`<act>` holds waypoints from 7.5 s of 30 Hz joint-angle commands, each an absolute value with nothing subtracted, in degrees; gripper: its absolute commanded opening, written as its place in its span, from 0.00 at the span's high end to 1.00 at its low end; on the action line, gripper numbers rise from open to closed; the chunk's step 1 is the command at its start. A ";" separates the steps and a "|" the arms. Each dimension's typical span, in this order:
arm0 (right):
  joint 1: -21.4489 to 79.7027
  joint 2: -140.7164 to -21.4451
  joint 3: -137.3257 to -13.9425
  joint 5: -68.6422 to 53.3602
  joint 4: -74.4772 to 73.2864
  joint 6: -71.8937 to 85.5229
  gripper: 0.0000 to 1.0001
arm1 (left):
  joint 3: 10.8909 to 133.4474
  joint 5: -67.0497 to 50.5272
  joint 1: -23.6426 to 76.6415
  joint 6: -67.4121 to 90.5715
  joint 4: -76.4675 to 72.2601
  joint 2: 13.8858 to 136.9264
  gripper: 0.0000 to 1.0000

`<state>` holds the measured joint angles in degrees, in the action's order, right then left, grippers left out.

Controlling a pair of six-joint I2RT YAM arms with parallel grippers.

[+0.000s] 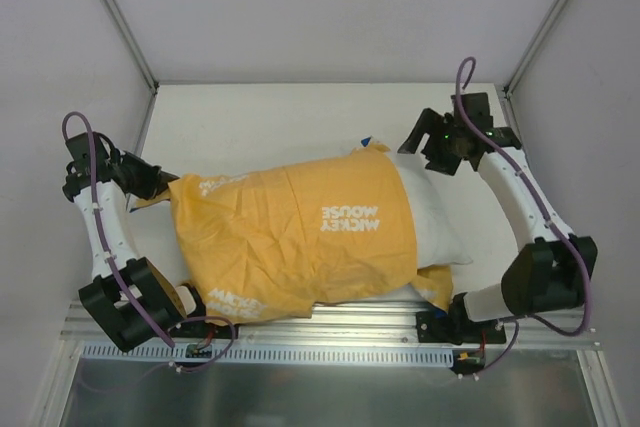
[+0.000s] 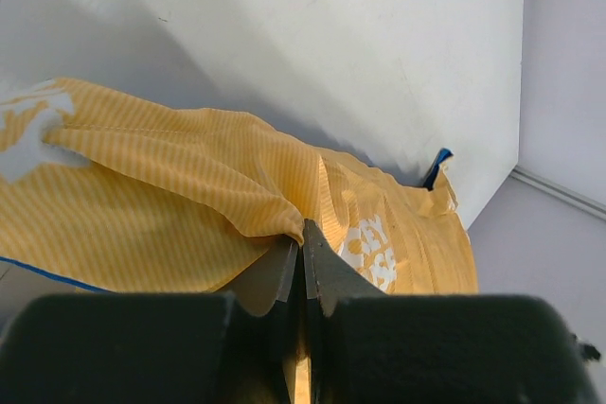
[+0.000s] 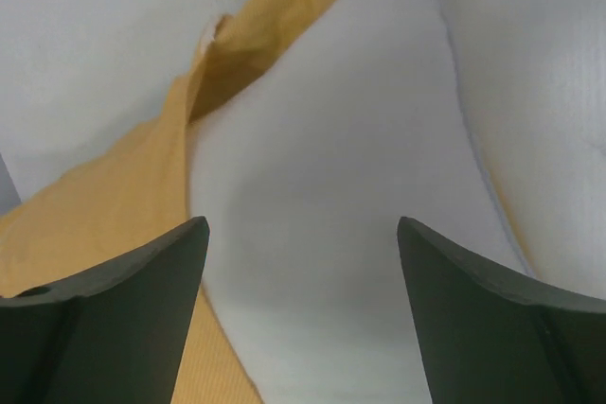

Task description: Remove the pillowcase from the pillow

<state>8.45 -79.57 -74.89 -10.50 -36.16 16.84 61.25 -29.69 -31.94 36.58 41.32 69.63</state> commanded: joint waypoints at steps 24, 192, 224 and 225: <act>-23.82 -56.34 -70.69 -14.24 -37.09 23.73 0.99 | 70.84 -30.32 -35.16 36.03 41.66 70.22 1.00; 29.44 -62.22 -53.28 10.03 -42.90 16.26 0.04 | 65.66 -12.30 16.43 33.66 38.51 88.86 0.43; 14.50 -49.22 -69.96 11.95 -47.73 12.83 0.99 | 71.37 -21.19 13.08 30.68 36.39 68.81 0.32; 14.50 -49.65 -69.79 11.87 -47.81 12.92 0.99 | 71.45 -20.57 16.49 30.24 36.39 70.21 0.20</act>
